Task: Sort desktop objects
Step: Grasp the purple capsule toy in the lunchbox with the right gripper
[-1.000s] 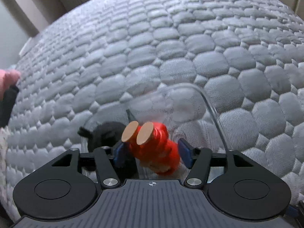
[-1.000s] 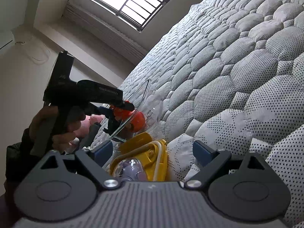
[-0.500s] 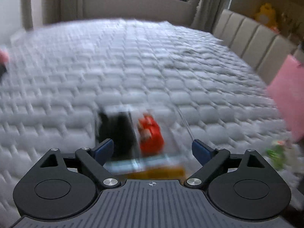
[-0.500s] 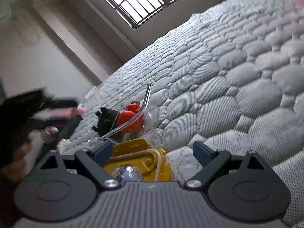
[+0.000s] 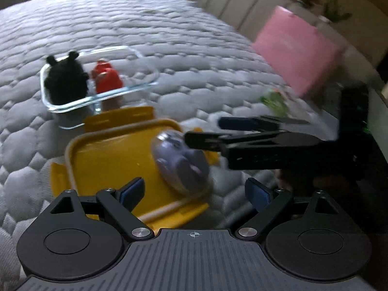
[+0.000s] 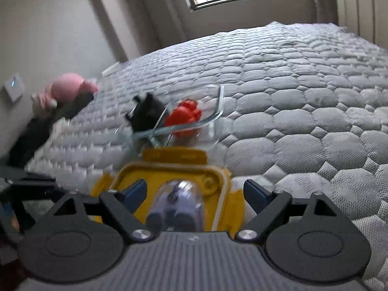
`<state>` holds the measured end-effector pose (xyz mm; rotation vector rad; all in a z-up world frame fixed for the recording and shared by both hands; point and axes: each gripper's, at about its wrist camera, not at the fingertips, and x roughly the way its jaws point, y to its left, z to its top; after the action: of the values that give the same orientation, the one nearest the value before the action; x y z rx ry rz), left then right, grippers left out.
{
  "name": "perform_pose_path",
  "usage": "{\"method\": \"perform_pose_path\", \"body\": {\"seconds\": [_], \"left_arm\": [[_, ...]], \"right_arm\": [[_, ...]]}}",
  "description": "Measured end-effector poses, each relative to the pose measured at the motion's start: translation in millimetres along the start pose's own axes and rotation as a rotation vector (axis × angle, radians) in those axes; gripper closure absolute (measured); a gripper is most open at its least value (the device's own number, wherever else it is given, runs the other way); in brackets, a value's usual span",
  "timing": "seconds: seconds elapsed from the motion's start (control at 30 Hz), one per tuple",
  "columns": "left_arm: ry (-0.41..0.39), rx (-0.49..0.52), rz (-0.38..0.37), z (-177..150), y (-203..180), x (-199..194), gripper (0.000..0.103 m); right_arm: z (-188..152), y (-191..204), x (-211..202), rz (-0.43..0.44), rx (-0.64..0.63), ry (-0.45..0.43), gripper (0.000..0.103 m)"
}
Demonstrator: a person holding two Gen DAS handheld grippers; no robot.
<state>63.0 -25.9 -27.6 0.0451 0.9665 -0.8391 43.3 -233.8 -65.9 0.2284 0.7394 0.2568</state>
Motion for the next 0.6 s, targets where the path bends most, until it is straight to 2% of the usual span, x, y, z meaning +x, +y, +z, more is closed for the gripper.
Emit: {"method": "perform_pose_path", "body": {"seconds": [0.07, 0.37, 0.43, 0.5, 0.6], "left_arm": [[-0.004, 0.001, -0.001, -6, 0, -4, 0.009], [-0.001, -0.051, 0.002, -31, 14, -9, 0.009], [-0.006, -0.068, 0.011, -35, 20, -11, 0.009], [-0.007, -0.097, 0.016, -37, 28, -9, 0.009], [-0.002, -0.152, 0.021, -38, 40, -7, 0.009]], "right_arm": [[-5, 15, -1, -0.004, -0.046, 0.022, 0.015], [-13, 26, 19, -0.047, -0.044, 0.103, 0.016], [-15, 29, 23, -0.057, -0.044, 0.121, 0.023], [-17, 31, 27, -0.066, -0.044, 0.139, 0.038], [-18, 35, 31, -0.079, -0.061, 0.156, 0.038]]}}
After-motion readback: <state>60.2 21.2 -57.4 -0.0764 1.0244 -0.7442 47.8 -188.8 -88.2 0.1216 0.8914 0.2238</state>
